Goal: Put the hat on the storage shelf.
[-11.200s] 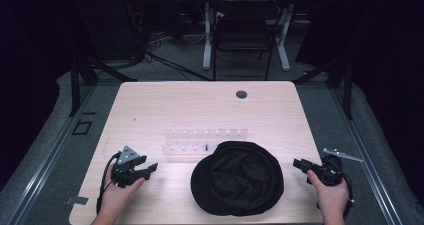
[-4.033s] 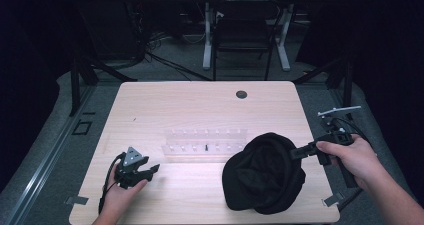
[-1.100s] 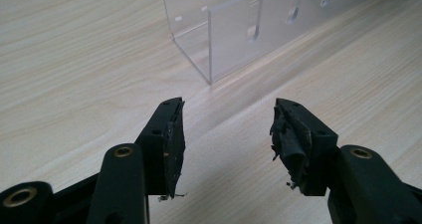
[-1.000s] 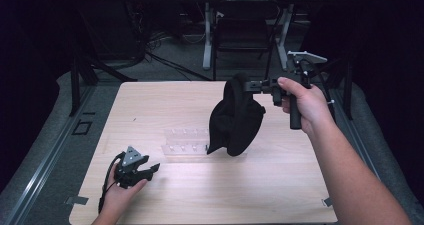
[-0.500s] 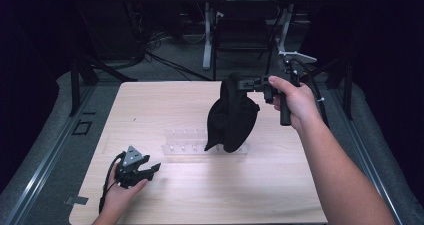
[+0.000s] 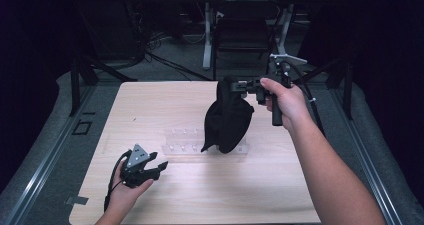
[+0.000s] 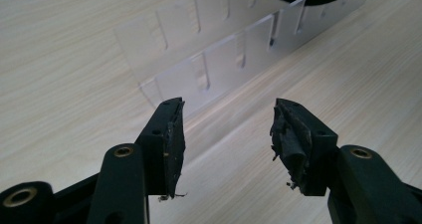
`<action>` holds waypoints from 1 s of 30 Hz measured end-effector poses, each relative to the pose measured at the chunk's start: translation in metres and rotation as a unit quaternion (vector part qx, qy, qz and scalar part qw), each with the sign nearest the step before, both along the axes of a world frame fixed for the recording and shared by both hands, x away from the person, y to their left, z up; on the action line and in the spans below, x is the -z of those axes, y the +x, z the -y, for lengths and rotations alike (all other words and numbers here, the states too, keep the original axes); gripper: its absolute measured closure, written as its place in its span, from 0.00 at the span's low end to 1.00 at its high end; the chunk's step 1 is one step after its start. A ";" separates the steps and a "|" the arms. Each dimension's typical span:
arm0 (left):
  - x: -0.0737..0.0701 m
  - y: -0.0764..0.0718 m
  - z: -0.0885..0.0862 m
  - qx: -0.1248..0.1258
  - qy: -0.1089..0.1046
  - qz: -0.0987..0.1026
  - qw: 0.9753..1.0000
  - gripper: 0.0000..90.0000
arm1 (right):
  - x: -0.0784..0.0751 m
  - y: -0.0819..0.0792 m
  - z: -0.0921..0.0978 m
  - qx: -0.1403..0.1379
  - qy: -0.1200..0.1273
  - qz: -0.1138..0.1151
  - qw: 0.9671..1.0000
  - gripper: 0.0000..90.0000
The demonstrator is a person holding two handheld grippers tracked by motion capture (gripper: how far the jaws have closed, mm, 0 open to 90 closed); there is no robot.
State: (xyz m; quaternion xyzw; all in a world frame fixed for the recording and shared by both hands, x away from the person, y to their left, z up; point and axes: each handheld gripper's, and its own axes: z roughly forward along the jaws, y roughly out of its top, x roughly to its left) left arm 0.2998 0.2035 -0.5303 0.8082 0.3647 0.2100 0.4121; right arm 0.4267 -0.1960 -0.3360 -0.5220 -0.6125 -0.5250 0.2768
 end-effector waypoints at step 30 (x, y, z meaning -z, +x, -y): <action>-0.045 0.010 0.104 0.103 0.002 0.044 0.994 0.75 | 0.007 0.005 -0.014 -0.001 0.028 -0.003 1.000 0.97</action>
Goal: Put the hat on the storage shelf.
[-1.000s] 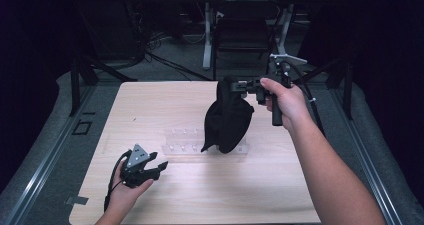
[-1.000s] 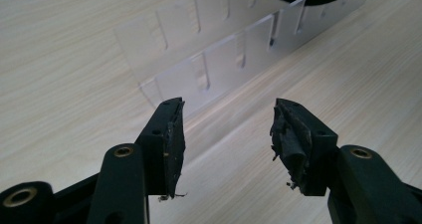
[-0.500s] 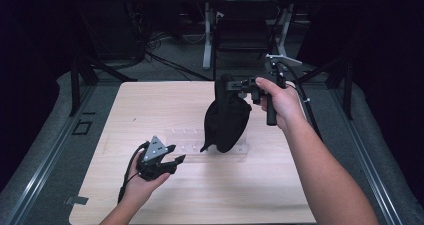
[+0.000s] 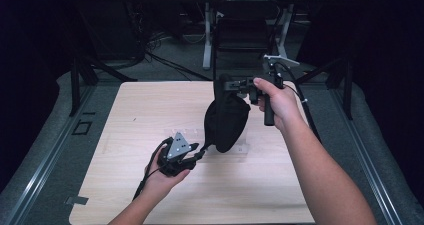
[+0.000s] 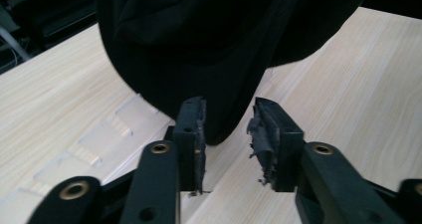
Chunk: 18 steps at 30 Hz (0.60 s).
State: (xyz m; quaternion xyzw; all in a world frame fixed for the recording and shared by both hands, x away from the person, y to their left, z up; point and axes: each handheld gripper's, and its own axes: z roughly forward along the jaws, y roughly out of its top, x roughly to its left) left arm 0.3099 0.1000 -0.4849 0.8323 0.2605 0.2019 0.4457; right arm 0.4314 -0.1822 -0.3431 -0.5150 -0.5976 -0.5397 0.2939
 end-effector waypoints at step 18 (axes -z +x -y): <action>0.001 -0.001 0.008 -0.002 0.018 0.031 0.999 0.92 | -0.006 -0.006 0.002 0.001 0.007 0.006 1.000 0.85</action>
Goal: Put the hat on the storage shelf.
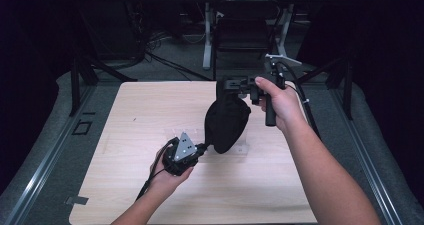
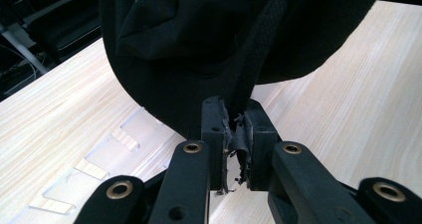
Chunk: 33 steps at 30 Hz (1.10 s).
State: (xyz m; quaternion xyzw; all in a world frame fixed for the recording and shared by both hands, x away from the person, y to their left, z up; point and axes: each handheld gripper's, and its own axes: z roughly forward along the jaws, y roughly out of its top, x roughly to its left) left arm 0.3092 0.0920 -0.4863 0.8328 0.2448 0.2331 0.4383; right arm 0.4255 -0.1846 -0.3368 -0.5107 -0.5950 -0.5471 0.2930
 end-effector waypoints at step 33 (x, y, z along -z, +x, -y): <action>0.005 0.001 -0.016 -0.012 0.006 -0.002 1.000 0.94 | -0.015 -0.018 0.024 0.015 -0.065 0.047 0.997 0.72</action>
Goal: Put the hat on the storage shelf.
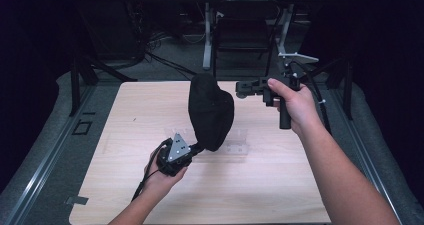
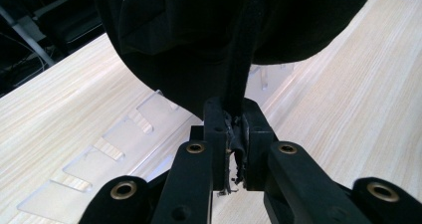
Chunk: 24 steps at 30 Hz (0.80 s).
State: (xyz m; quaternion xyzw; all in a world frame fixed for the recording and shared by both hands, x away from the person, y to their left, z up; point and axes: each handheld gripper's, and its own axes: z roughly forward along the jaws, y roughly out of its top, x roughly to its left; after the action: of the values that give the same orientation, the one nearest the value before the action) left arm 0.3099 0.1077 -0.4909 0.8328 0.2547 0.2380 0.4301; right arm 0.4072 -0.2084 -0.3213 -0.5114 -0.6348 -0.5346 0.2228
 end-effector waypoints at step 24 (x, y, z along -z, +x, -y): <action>0.011 0.004 -0.015 -0.016 -0.021 -0.030 0.999 0.94 | 0.008 -0.005 0.008 0.018 -0.107 0.043 0.993 0.66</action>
State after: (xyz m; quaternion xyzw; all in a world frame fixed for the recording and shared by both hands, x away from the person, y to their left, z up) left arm 0.3143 0.1229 -0.5015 0.8265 0.2854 0.2139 0.4355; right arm 0.4024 -0.2164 -0.3292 -0.5202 -0.6880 -0.4891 0.1295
